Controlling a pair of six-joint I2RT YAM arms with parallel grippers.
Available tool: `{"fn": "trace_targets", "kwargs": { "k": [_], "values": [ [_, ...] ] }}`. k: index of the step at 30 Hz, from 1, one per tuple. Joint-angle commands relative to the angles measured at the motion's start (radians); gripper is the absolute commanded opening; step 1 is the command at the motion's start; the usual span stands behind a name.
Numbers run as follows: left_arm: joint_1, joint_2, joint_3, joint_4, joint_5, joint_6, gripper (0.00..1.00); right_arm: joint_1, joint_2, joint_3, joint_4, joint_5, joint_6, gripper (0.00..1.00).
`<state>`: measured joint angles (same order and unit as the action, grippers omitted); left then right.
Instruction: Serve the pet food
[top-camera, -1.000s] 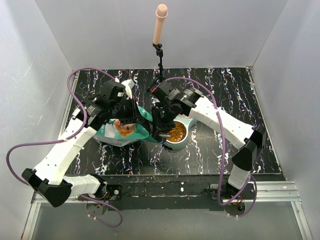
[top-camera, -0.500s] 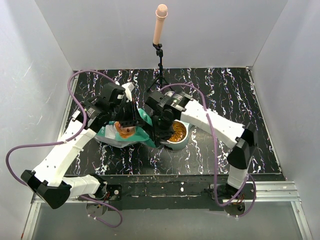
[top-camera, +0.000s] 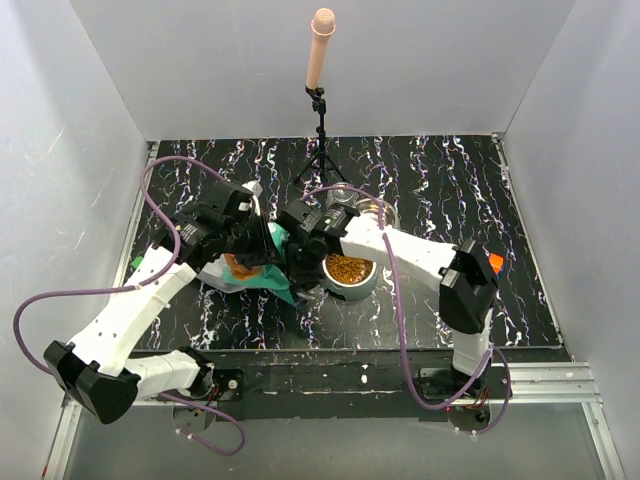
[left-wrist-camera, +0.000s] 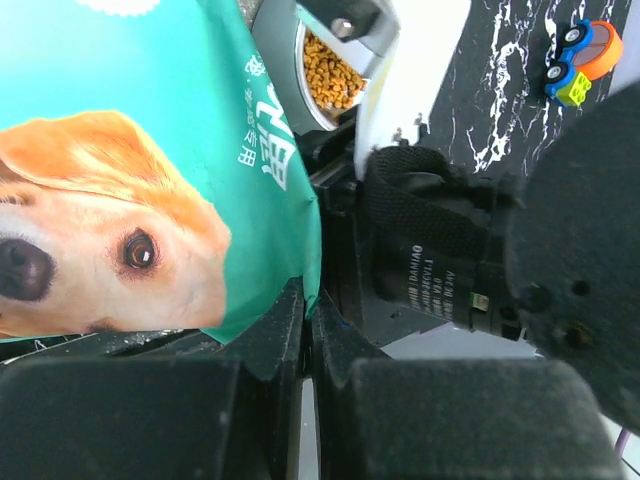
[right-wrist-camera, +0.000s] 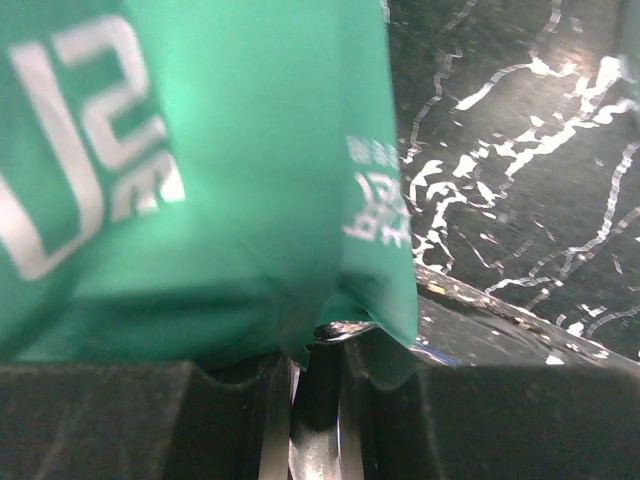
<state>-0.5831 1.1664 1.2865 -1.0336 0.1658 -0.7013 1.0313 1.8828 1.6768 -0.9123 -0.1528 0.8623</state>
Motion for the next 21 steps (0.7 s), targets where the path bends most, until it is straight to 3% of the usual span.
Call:
{"fn": "trace_targets", "kwargs": {
  "k": [1, 3, 4, 9, 15, 19, 21],
  "values": [
    [-0.018, -0.065, 0.020, 0.072, 0.169, -0.052, 0.00, -0.010, 0.163, 0.077, 0.351, -0.017, 0.054, 0.01],
    [-0.018, -0.042, 0.023, 0.073, 0.179, -0.047, 0.00, -0.020, 0.248, 0.222, 0.291, -0.065, 0.047, 0.01],
    [-0.018, -0.031, 0.028, 0.078, 0.184, -0.043, 0.00, -0.023, 0.237, 0.218, 0.291, -0.065, 0.043, 0.01],
    [-0.020, -0.010, 0.047, 0.090, 0.210, -0.024, 0.00, -0.030, 0.070, -0.124, 0.522, -0.119, 0.124, 0.01],
    [-0.021, -0.002, 0.043, 0.087, 0.218, -0.017, 0.00, -0.046, 0.277, 0.128, 0.572, -0.200, 0.162, 0.01],
    [-0.021, 0.022, 0.076, 0.049, 0.195, 0.023, 0.00, -0.080, 0.170, -0.092, 0.876, -0.235, 0.190, 0.01],
    [-0.021, 0.026, 0.092, 0.032, 0.170, 0.045, 0.00, -0.099, 0.171, -0.114, 0.958, -0.302, 0.195, 0.01]
  ]
}}
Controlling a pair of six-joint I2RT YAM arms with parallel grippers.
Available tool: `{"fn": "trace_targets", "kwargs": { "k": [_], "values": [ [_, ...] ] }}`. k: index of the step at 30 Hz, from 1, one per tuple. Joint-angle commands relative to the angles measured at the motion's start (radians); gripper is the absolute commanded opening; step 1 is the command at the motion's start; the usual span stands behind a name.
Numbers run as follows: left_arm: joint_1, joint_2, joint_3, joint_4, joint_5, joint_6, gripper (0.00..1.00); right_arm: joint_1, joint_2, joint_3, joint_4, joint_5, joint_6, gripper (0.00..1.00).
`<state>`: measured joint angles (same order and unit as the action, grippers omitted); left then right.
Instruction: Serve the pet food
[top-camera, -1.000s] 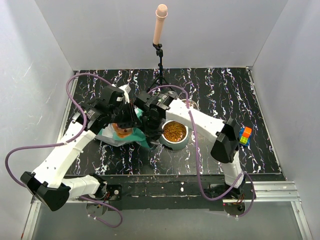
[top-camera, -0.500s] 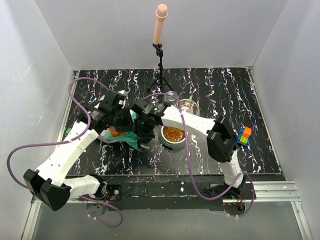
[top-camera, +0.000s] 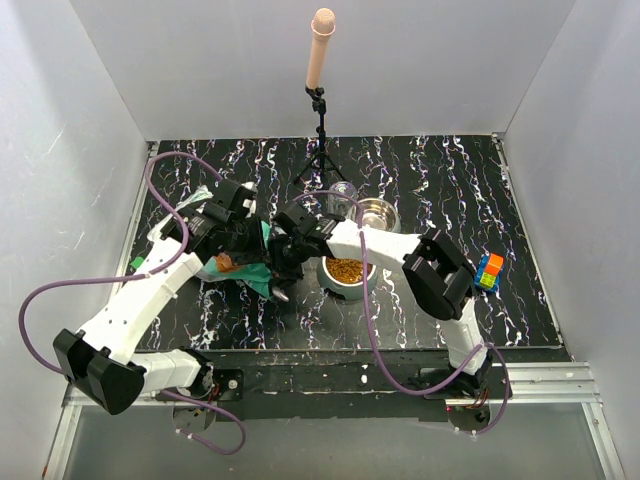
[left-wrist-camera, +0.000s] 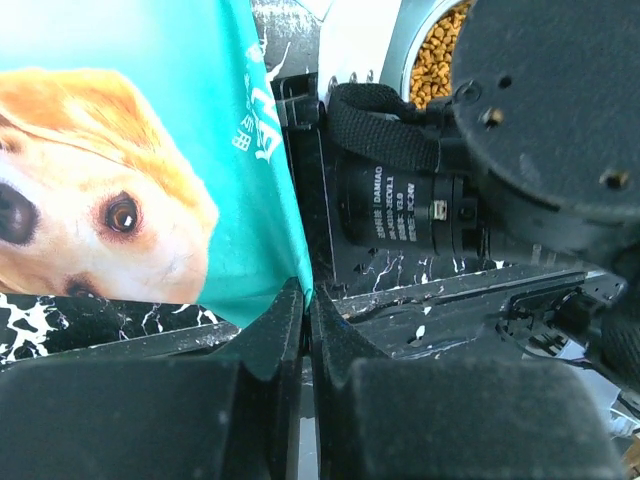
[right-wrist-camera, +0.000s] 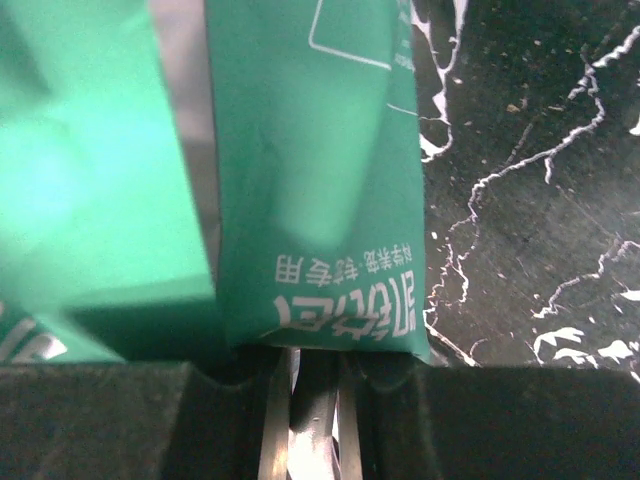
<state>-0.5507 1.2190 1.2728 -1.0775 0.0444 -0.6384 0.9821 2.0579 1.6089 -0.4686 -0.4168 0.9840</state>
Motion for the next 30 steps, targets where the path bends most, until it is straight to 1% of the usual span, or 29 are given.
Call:
{"fn": "trace_targets", "kwargs": {
  "k": [1, 4, 7, 11, 15, 21, 25, 28, 30],
  "values": [
    [-0.052, -0.030, 0.115, 0.070, 0.278, -0.012, 0.00, -0.052, -0.007, -0.056, 0.544, -0.060, 0.073, 0.01],
    [-0.054, -0.035, 0.146, 0.042, 0.230, 0.017, 0.00, -0.051, -0.053, -0.099, 0.593, -0.091, 0.070, 0.01],
    [-0.054, -0.038, 0.178, 0.005, 0.181, 0.049, 0.00, -0.053, -0.146, -0.171, 0.591, -0.080, 0.062, 0.01],
    [-0.054, -0.047, 0.214, -0.016, 0.118, 0.077, 0.00, -0.054, -0.217, -0.173, 0.383, -0.074, 0.027, 0.01],
    [-0.054, -0.042, 0.261, -0.022, 0.080, 0.095, 0.00, -0.051, -0.306, -0.228, 0.247, -0.059, 0.022, 0.01],
    [-0.054, -0.027, 0.313, -0.032, 0.045, 0.140, 0.00, -0.054, -0.450, -0.293, 0.006, 0.056, -0.080, 0.01],
    [-0.054, -0.029, 0.284, -0.001, 0.072, 0.151, 0.00, -0.065, -0.508, -0.294, -0.062, 0.024, -0.103, 0.01],
    [-0.054, -0.039, 0.275, 0.024, 0.083, 0.148, 0.00, -0.065, -0.554, -0.299, -0.116, 0.041, -0.119, 0.01],
    [-0.054, -0.041, 0.281, 0.031, 0.083, 0.152, 0.00, -0.069, -0.584, -0.339, -0.120, 0.055, -0.123, 0.01]
  ]
}}
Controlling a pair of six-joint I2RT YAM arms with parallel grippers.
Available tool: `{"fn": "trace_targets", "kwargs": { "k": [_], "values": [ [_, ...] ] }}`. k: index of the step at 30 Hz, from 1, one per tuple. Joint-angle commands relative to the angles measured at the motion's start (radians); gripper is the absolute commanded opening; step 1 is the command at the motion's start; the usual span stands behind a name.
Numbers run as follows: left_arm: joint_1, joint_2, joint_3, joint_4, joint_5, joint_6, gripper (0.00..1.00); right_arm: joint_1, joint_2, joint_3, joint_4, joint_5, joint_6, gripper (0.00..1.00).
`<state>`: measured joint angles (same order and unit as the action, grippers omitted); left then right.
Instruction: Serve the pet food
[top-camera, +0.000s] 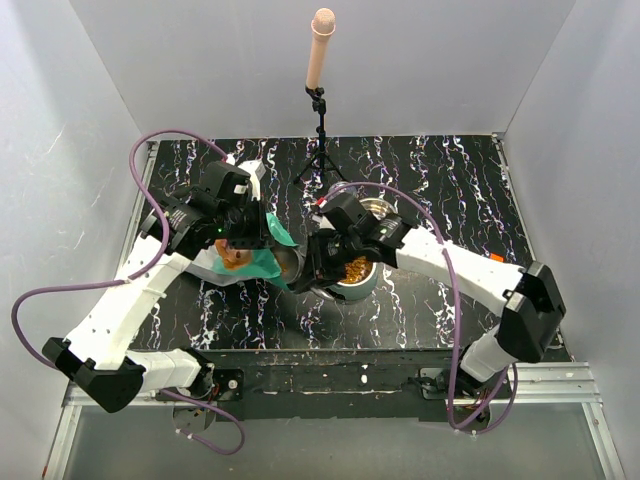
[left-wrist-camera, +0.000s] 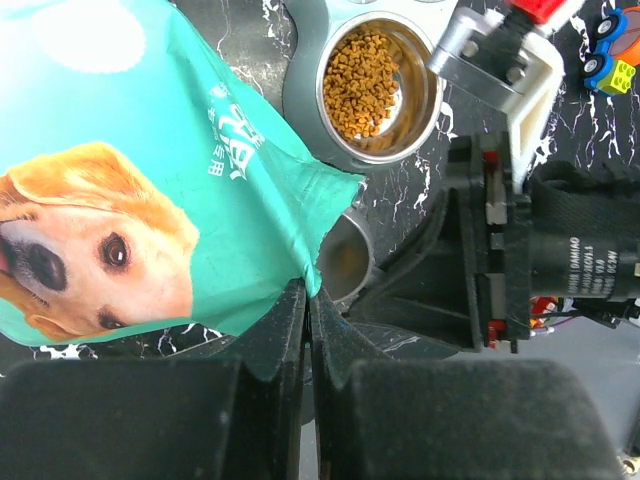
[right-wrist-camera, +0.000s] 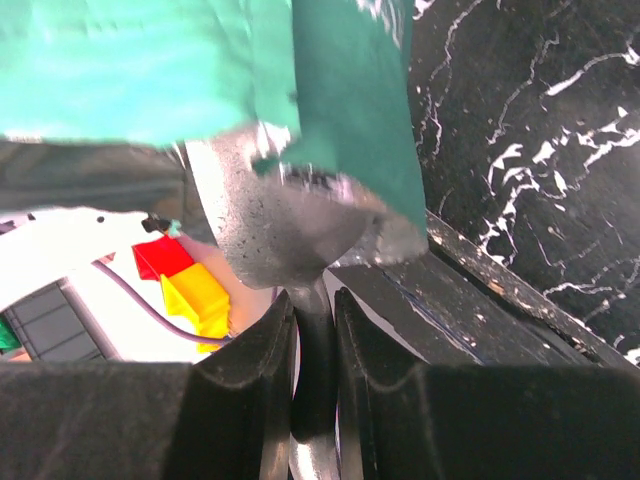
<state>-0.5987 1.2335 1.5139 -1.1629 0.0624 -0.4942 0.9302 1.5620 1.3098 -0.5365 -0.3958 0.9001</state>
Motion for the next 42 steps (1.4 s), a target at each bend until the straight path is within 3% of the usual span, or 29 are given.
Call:
{"fn": "trace_targets", "kwargs": {
  "k": [1, 14, 18, 26, 29, 32, 38, 42],
  "values": [
    [-0.006, -0.057, 0.043, 0.117, 0.068, 0.012, 0.00, -0.021, -0.097, -0.069, -0.040, 0.028, -0.036, 0.01],
    [-0.006, -0.077, 0.098, 0.035, 0.071, 0.086, 0.00, -0.099, -0.187, -0.213, 0.177, -0.150, 0.032, 0.01],
    [-0.006, -0.078, 0.094, 0.063, 0.121, 0.082, 0.00, -0.106, -0.174, -0.176, 0.125, -0.167, 0.008, 0.01],
    [-0.006, -0.088, 0.123, 0.083, 0.136, 0.060, 0.00, -0.131, -0.220, -0.349, 0.406, -0.301, 0.126, 0.01],
    [-0.006, -0.094, 0.089, 0.091, 0.131, 0.037, 0.00, -0.137, -0.227, -0.440, 0.585, -0.299, 0.189, 0.01],
    [-0.006, -0.071, 0.074, 0.069, 0.148, 0.020, 0.00, -0.137, -0.185, -0.428, 0.603, -0.296, 0.214, 0.01],
    [-0.032, -0.095, -0.086, 0.131, 0.125, 0.048, 0.32, -0.152, -0.191, -0.440, 0.627, -0.291, 0.241, 0.01],
    [-0.232, -0.004, -0.064, 0.103, -0.123, 0.080, 0.39, -0.152, -0.191, -0.472, 0.671, -0.304, 0.249, 0.01]
  ]
}}
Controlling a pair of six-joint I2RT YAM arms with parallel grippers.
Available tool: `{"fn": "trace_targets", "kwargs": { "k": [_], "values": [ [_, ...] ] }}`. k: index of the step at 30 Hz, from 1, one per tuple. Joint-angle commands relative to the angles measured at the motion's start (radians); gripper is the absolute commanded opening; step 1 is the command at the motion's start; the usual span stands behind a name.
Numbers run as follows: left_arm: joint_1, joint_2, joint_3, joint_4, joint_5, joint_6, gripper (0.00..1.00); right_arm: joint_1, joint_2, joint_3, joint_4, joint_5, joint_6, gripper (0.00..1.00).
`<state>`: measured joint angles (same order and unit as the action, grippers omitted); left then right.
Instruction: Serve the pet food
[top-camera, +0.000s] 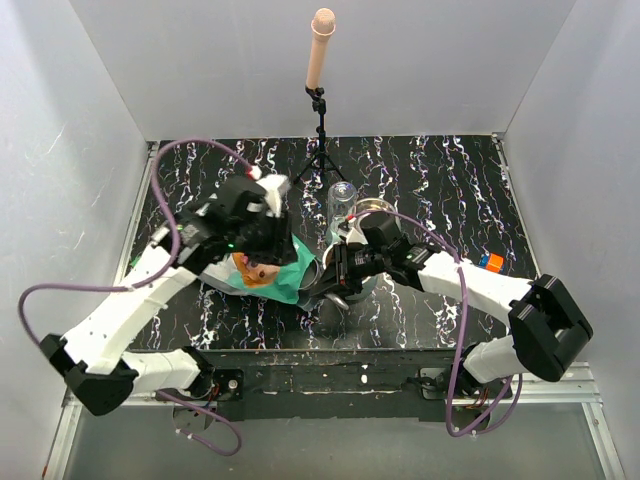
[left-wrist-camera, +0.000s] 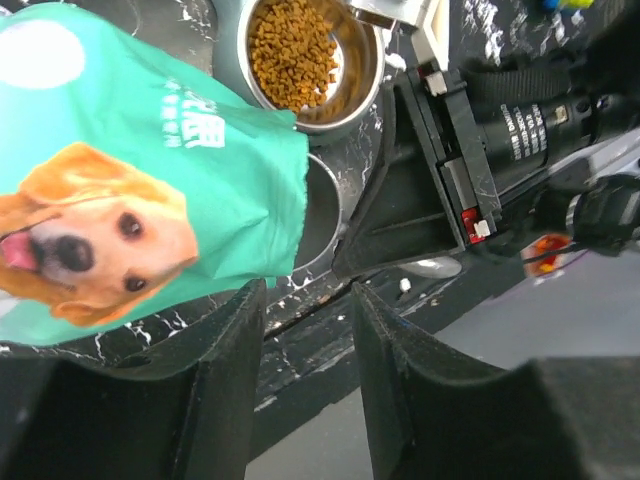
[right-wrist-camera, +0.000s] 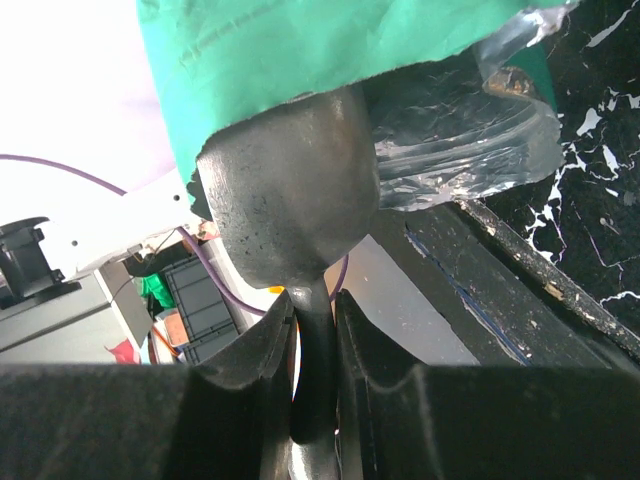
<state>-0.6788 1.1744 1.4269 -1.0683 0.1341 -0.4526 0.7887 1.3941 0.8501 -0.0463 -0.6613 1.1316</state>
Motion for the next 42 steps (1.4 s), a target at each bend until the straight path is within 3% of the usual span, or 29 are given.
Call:
{"fn": "trace_targets", "kwargs": {
  "k": [1, 3, 8, 12, 21, 29, 37, 42],
  "values": [
    [-0.189, 0.086, 0.042, -0.013, -0.252, 0.034, 0.40, -0.011, -0.020, -0.017, 0.200, -0.041, 0.022, 0.01],
    [-0.238, 0.128, 0.066, -0.053, -0.351, 0.006, 0.45, -0.011, 0.002, -0.008, 0.207, -0.041, 0.022, 0.01],
    [-0.297, 0.165, 0.082, -0.077, -0.490, 0.054, 0.45, -0.009, 0.023, 0.020, 0.206, -0.035, 0.019, 0.01],
    [-0.369, 0.205, 0.096, -0.096, -0.566, 0.061, 0.57, -0.009, 0.040, 0.038, 0.197, -0.041, 0.011, 0.01],
    [-0.378, 0.257, 0.052, -0.068, -0.617, 0.074, 0.43, -0.009, 0.056, 0.063, 0.189, -0.050, 0.010, 0.01],
    [-0.377, 0.275, 0.009, -0.018, -0.590, 0.080, 0.47, -0.011, 0.055, 0.067, 0.181, -0.060, 0.008, 0.01],
    [-0.378, 0.303, -0.057, 0.014, -0.636, 0.111, 0.43, -0.009, 0.056, 0.073, 0.180, -0.058, 0.011, 0.01],
    [-0.378, 0.306, -0.115, 0.045, -0.718, 0.117, 0.47, -0.011, 0.059, 0.075, 0.178, -0.052, 0.017, 0.01]
  ]
}}
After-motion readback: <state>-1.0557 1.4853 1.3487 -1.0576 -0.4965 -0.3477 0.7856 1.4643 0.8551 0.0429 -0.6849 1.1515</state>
